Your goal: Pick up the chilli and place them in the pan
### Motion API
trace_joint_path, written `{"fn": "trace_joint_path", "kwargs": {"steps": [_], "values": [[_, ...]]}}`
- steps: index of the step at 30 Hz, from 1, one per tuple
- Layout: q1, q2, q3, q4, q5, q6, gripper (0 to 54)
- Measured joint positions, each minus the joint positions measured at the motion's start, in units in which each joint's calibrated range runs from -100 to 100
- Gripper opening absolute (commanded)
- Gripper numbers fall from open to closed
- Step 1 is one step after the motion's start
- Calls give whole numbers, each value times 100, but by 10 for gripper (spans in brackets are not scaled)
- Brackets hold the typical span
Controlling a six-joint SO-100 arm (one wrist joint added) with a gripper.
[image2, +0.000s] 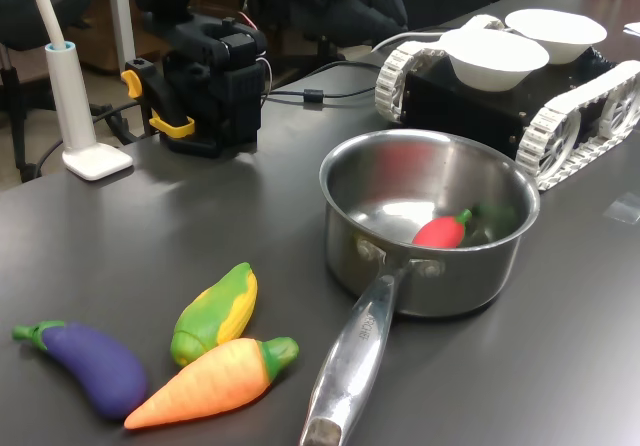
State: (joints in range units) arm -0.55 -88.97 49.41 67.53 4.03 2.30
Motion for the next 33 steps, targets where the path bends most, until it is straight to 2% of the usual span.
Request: {"fn": "trace_joint_path", "kwargs": {"steps": [8, 20, 27, 33], "values": [[33, -488, 145, 442, 44, -138, 0], [154, -657, 235, 1156, 78, -450, 0], [165, -665, 235, 1657, 78, -450, 0], [165, -665, 235, 1870, 107, -450, 0]]}}
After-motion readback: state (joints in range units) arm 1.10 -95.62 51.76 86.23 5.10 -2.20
